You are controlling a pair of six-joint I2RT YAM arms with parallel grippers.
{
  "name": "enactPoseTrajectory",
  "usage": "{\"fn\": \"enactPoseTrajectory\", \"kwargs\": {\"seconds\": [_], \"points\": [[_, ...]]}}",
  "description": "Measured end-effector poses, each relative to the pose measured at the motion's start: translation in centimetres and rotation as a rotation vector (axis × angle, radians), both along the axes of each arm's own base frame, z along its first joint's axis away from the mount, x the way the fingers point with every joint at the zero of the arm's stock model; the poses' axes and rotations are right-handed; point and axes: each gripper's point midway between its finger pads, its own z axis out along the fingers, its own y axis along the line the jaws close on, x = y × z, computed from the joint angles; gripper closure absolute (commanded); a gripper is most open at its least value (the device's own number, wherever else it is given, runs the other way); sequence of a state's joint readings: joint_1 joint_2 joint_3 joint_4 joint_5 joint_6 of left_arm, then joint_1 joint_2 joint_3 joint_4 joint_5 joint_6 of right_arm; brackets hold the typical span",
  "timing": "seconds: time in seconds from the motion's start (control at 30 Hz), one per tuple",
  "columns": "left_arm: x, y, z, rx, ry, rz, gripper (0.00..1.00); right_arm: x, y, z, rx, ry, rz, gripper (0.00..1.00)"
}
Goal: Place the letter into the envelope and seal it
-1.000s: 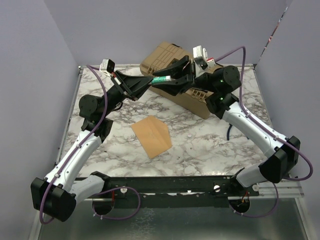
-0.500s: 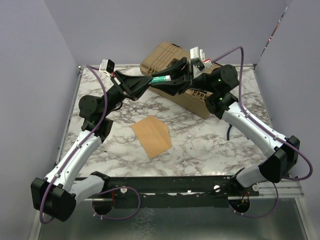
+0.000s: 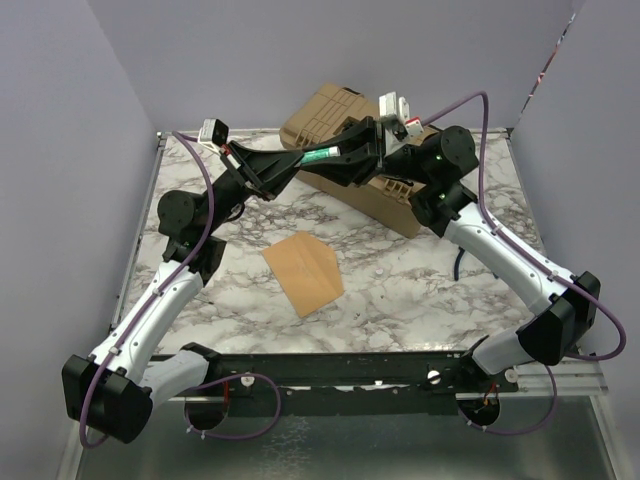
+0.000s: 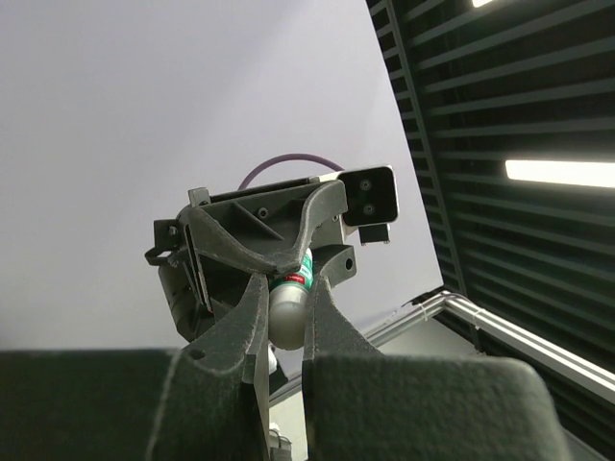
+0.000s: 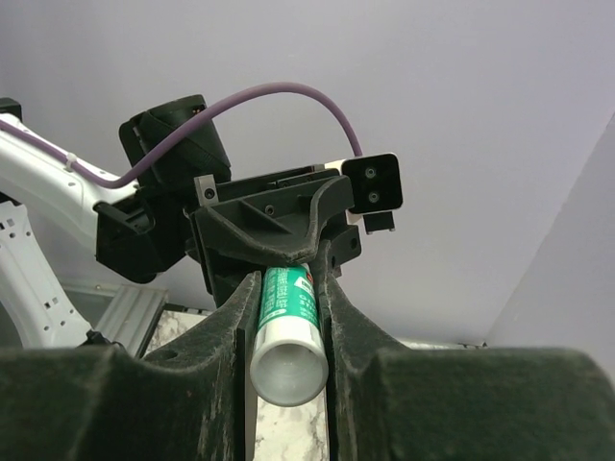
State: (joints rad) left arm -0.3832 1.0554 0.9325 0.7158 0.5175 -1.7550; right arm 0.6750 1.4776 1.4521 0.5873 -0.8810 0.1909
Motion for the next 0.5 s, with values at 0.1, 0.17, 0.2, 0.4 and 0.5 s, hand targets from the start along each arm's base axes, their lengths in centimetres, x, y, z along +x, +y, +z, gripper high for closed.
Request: {"fn": "enactPoseTrajectory", "kwargs": {"seconds": [0.1,0.17,0.2,0.4,0.5], "points": [[0.04,0.03,0.04,-0.003,0.002,0.001,1.00,0.04,0.03,-0.01,-0.002,-0.001,-0.001,0.99],[0.05,0.03,0.00,-0.003,0.004,0.001,1.00,0.04,0.03,0.00,-0.002,-0.002,-0.002,1.00],[0.09,0.04,-0.06,-0.004,0.006,0.002,1.00,0.06,0.04,-0.03,-0.003,0.000,-0.002,1.00],[0.28,0.06,-0.43,-0.007,0.018,0.005,0.25,0.20,0.12,-0.33,-0.013,0.014,-0.007,1.00],[0.33,0.12,-0.78,-0.002,0.016,0.014,0.09,0.60,0.19,-0.27,-0.006,0.029,-0.029,1.00]]}}
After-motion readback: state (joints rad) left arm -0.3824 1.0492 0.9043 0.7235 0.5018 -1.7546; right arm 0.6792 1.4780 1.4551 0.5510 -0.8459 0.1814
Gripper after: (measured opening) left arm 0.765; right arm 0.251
